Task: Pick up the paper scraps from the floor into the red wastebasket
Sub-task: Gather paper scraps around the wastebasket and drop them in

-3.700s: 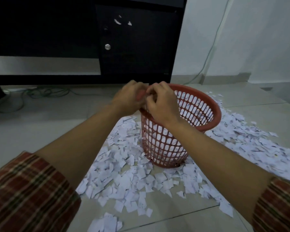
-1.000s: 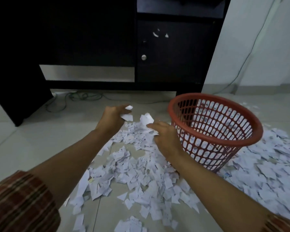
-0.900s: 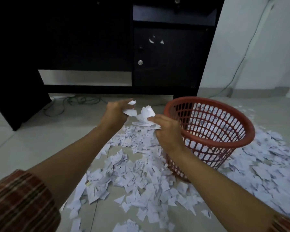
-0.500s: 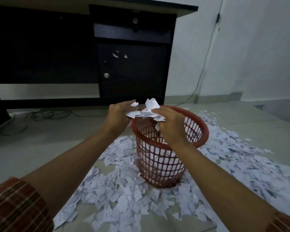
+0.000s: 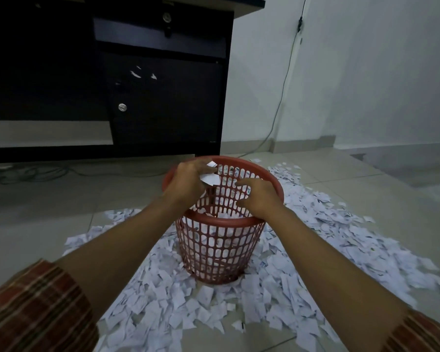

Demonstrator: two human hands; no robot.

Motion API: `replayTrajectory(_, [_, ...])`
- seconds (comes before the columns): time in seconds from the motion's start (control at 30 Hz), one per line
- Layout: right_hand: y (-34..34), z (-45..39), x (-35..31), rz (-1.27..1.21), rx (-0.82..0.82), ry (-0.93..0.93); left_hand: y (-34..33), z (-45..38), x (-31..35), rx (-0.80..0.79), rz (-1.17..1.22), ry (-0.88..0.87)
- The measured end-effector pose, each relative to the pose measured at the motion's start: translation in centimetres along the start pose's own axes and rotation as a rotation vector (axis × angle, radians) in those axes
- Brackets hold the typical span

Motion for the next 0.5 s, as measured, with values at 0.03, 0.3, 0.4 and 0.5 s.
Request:
replayTrajectory(0.03, [0.1, 0.0, 0.0, 0.001, 0.022, 0.008, -0.4, 0.0, -0.1, -0.028, -0.014, 0.022])
replayTrajectory(0.3, [0.7, -0.4, -1.3, -0.013, 0.205, 0.065, -3.3, 1.4, -0.2, -0.372, -0.08, 0.032])
replayTrajectory(0.4, [0.2, -0.5, -2.5, -0.026, 0.241, 0.122, -1.6, 1.0, -0.4, -0.283, -0.128, 0.013])
replayTrajectory(0.5, [0.0, -0.2, -4.4, -0.071, 0.305, 0.203, 0.3, 1.2, -1.1, -0.184, -0.107, 0.006])
Point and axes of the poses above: each hand's wrist, its own z-axis away from the middle knuckle, its own y-axis out of the back of the hand, x = y × z, the point moved 10 cm from there along -z, towards the middle knuckle, and after that the axes turned 3 degrees about -x, right-handed, at the moved point
